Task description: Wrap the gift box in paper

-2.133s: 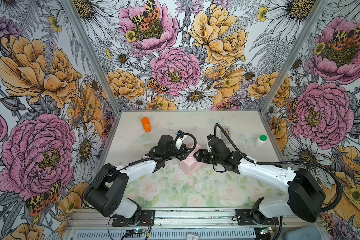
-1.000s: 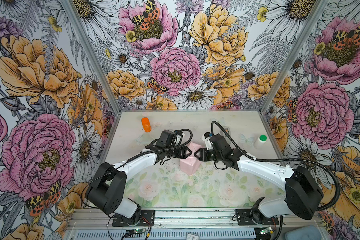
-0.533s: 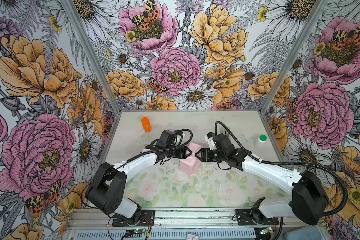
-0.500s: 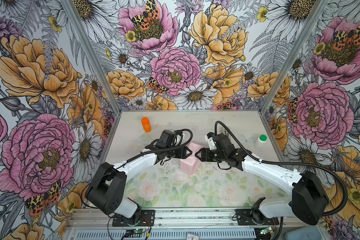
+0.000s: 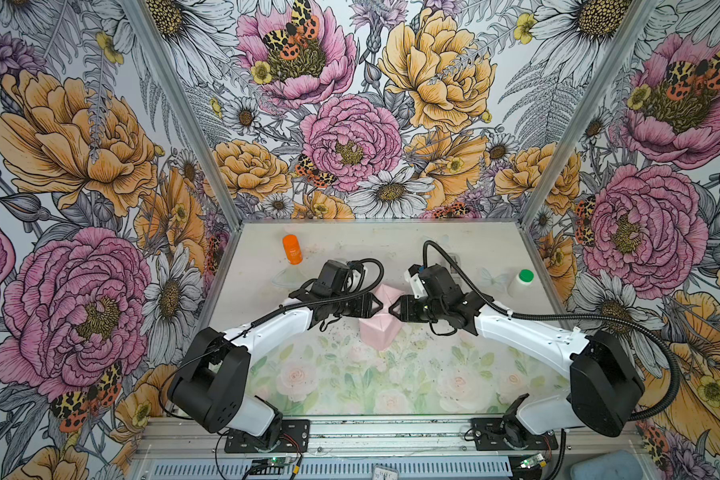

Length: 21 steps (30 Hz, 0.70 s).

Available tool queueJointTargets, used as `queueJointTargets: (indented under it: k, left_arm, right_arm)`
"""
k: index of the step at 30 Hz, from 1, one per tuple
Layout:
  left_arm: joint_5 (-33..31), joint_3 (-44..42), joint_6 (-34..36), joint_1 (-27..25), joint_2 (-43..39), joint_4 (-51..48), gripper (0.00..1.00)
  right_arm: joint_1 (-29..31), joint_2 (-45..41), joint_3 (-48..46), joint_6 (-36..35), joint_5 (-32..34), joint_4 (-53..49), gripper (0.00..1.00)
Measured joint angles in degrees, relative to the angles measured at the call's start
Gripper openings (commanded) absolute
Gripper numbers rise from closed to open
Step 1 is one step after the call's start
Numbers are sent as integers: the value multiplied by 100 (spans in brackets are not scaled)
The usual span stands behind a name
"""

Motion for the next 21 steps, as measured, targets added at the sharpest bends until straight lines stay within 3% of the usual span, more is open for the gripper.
queueJointTargets:
  k: [8,15,21]
  left_arm:
    - [28,42,-136,57,-188,-179,64]
    - [44,72,-140,74,24,-197,58]
    - [109,83,-131,72,76,-107,56]
  right_arm:
    - [0,0,-11,-15,0,44,42]
    - [0,0,-17,-79,2,66,42]
    - [-35,-74,-48,-162,2,15,50]
